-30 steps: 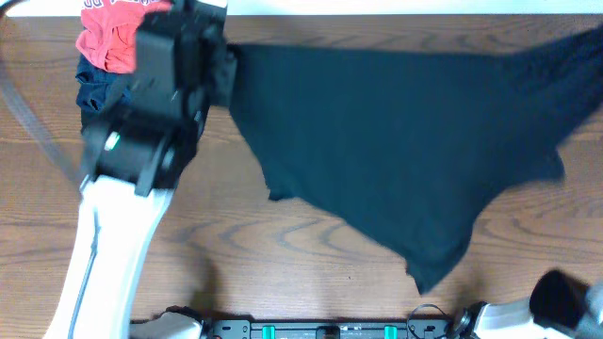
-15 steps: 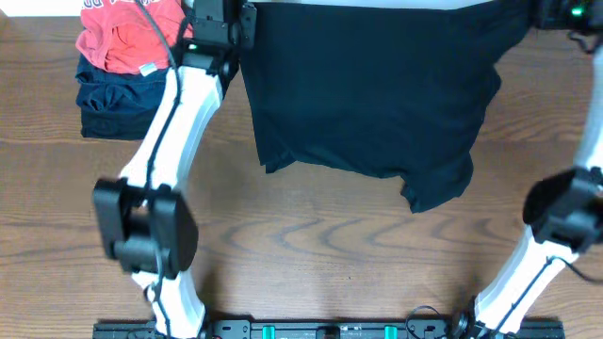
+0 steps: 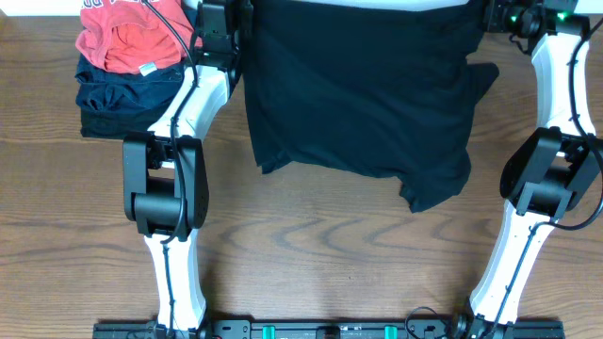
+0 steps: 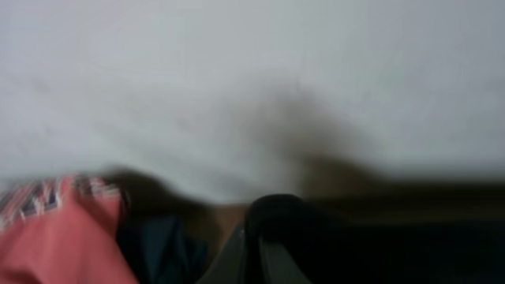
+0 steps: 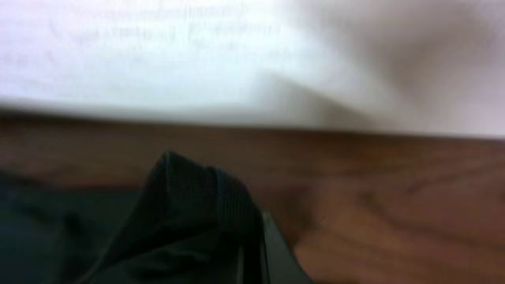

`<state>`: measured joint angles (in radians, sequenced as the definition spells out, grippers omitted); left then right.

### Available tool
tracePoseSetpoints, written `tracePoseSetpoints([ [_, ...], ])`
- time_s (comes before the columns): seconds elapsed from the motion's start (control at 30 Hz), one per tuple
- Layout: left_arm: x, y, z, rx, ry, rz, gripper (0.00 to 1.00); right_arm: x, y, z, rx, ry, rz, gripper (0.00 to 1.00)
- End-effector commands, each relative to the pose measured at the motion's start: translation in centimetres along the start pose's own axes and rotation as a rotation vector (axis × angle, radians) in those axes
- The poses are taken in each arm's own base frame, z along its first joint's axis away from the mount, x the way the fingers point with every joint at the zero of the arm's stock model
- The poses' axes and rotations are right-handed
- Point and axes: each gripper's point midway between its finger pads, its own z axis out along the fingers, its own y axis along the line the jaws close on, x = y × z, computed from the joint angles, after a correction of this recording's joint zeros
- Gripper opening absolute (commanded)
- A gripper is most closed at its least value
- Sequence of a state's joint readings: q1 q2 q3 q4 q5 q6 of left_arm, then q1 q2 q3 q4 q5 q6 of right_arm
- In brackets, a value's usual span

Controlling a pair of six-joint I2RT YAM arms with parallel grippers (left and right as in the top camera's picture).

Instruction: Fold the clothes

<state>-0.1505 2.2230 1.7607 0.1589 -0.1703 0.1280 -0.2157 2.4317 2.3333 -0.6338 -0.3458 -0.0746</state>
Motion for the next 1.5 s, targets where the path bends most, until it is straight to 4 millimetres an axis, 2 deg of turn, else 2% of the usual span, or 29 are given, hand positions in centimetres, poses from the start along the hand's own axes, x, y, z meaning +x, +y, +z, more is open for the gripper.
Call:
tracePoseSetpoints([
  [0.0,1.6,0.9,0.2,-0.025,0.069,0.002,0.06,-0.1,-0.3,-0.9,0.058,0.019,0.055,0.01],
  [0.23,4.3,1.2,-2.1,-0.015,0.245,0.043,0.06,1.2,0.6,-3.9,0.059,0.118,0.096,0.01],
  [0.33,4.8,1.3,-3.4,-0.004,0.304,0.056,0.06,2.4,-0.1,-5.1,0.104,0.172,0.132,0.01],
  [0.47,5.4,0.1,-5.3,0.088,0.372,0.057,0.06,4.1,-0.4,-6.4,0.112,0.250,0.165,0.01],
  [0.57,6.8,-0.6,-6.5,0.142,0.449,0.060,0.06,5.5,-0.4,-6.8,0.111,0.304,0.175,0.01],
  [0.73,10.1,-0.8,-8.2,0.168,0.590,0.076,0.06,6.4,-0.7,-7.0,0.122,0.340,0.178,0.01],
  [0.9,11.9,-0.9,-8.6,0.170,0.633,0.083,0.06,7.2,-0.8,-6.6,0.122,0.357,0.183,0.01],
  [1.23,12.6,-1.1,-7.5,0.168,0.612,0.080,0.07,10.0,-1.3,-5.2,0.127,0.433,0.203,0.01],
  [1.27,12.7,-1.2,-7.6,0.171,0.620,0.082,0.10,10.1,-1.2,-5.3,0.126,0.441,0.205,0.01],
  [1.3,12.9,-1.4,-7.8,0.179,0.628,0.082,0.17,10.3,-1.2,-5.4,0.127,0.448,0.208,0.01],
  [1.33,13.2,-1.6,-8.0,0.191,0.642,0.081,0.29,10.5,-1.2,-5.5,0.126,0.458,0.211,0.01],
  [1.37,13.4,-1.7,-8.2,0.196,0.653,0.082,0.37,10.7,-1.2,-5.6,0.126,0.465,0.215,0.01],
  [1.43,13.9,-1.7,-8.7,0.199,0.682,0.088,0.45,11.1,-1.1,-5.8,0.126,0.484,0.221,0.01],
  [1.47,14.4,-1.7,-9.0,0.200,0.704,0.092,0.52,11.4,-1.0,-6.0,0.125,0.499,0.226,0.03],
])
